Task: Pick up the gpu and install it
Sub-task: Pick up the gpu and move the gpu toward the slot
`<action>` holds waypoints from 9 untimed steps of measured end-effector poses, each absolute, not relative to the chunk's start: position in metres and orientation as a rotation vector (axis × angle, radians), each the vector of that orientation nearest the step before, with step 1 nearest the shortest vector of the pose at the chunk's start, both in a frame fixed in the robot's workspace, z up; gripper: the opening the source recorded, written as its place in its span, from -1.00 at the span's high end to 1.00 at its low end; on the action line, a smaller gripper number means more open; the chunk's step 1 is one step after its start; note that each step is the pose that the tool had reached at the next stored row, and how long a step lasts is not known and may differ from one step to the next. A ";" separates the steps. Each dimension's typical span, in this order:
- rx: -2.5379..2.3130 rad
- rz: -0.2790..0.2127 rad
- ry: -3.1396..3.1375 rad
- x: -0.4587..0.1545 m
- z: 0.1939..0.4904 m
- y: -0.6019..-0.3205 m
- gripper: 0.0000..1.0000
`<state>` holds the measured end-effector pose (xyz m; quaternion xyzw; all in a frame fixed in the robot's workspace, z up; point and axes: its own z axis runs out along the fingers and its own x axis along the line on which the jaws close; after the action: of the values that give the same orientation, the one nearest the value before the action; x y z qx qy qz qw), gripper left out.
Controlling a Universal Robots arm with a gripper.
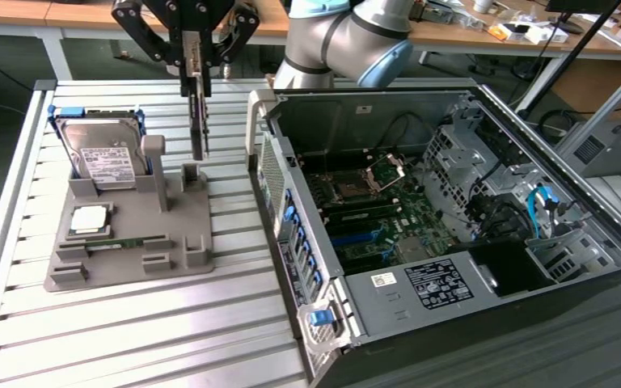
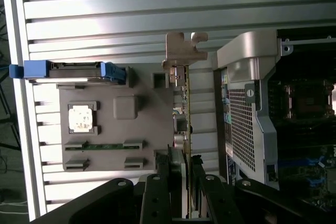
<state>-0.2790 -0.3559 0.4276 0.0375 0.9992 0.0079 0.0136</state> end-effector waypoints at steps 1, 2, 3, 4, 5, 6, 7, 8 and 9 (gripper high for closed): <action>0.117 0.025 3.112 -0.278 0.428 -0.356 0.46; 0.117 0.025 3.112 -0.276 0.428 -0.356 0.46; 0.117 0.025 3.112 -0.275 0.428 -0.356 0.46; 0.117 0.025 3.112 -0.274 0.428 -0.356 0.46; 0.117 0.025 3.112 -0.273 0.428 -0.357 0.46; 0.117 0.025 3.112 -0.273 0.428 -0.357 0.46; 0.117 0.025 3.112 -0.272 0.428 -0.357 0.46; 0.117 0.025 3.112 -0.271 0.428 -0.357 0.46; 0.117 0.025 3.112 -0.270 0.428 -0.358 0.46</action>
<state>-0.2703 -0.3576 0.4275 0.0375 0.9992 0.0080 0.0136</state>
